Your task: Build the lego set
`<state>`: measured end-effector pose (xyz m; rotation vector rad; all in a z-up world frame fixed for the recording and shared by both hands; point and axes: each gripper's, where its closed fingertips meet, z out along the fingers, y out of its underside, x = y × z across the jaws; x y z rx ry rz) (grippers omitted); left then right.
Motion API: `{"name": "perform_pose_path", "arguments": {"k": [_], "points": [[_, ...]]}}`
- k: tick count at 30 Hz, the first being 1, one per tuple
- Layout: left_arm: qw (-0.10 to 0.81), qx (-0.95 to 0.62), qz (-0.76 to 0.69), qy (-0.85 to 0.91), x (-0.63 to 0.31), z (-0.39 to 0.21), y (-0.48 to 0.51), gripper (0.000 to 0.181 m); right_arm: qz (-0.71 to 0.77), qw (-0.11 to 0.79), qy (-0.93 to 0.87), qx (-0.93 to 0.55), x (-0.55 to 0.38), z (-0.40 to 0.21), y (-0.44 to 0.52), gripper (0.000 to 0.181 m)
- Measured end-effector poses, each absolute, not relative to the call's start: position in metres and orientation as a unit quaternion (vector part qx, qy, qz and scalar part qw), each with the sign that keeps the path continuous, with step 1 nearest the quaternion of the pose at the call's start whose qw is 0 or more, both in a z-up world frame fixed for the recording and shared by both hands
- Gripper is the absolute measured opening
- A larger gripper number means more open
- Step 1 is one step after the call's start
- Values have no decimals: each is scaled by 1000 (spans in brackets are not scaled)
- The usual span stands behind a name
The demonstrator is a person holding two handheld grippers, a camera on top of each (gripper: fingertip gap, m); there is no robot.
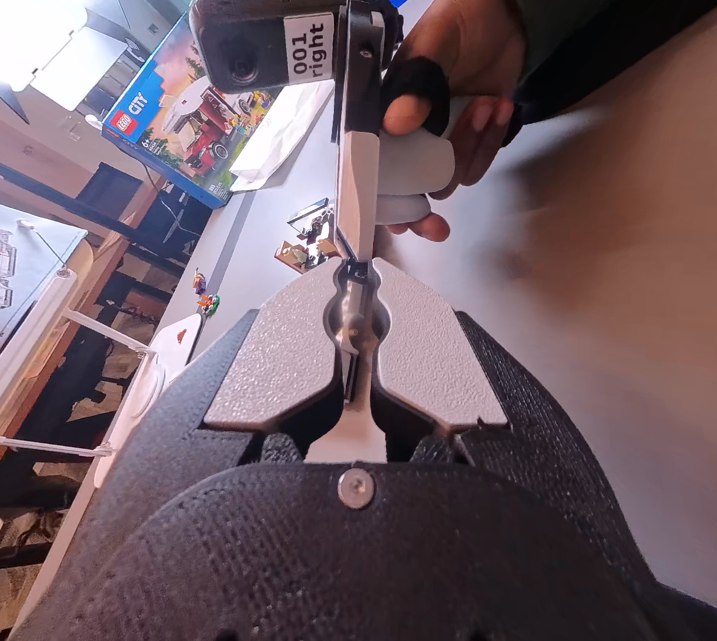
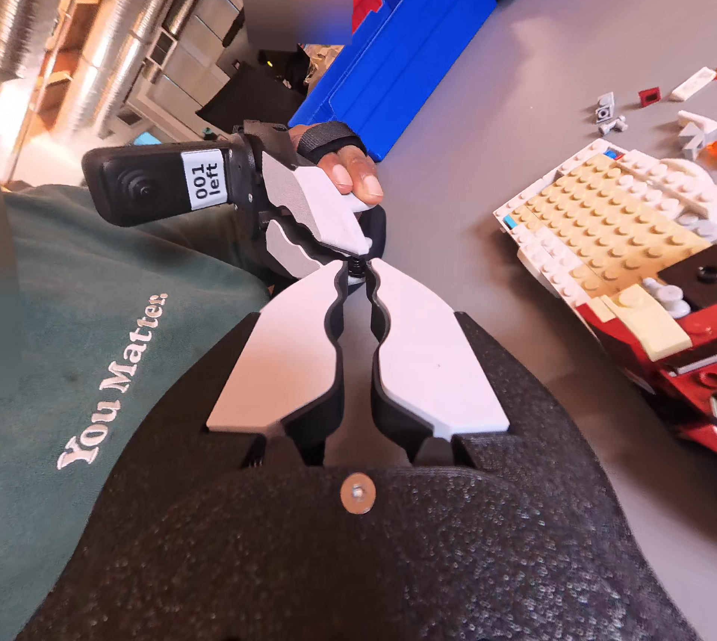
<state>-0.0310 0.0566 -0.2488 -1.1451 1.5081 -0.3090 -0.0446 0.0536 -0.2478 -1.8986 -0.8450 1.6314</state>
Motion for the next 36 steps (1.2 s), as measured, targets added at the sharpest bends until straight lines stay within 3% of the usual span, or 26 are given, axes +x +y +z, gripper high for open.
{"name": "perform_pose_path", "arguments": {"k": [26, 36], "points": [[587, -492, -161, 622, -33, -245, 59, 14, 627, 232, -264, -695, -38, -242, 60, 7], [500, -559, -406, 522, -36, -230, 54, 18, 634, 235, -271, -686, -35, -237, 59, 8]]}}
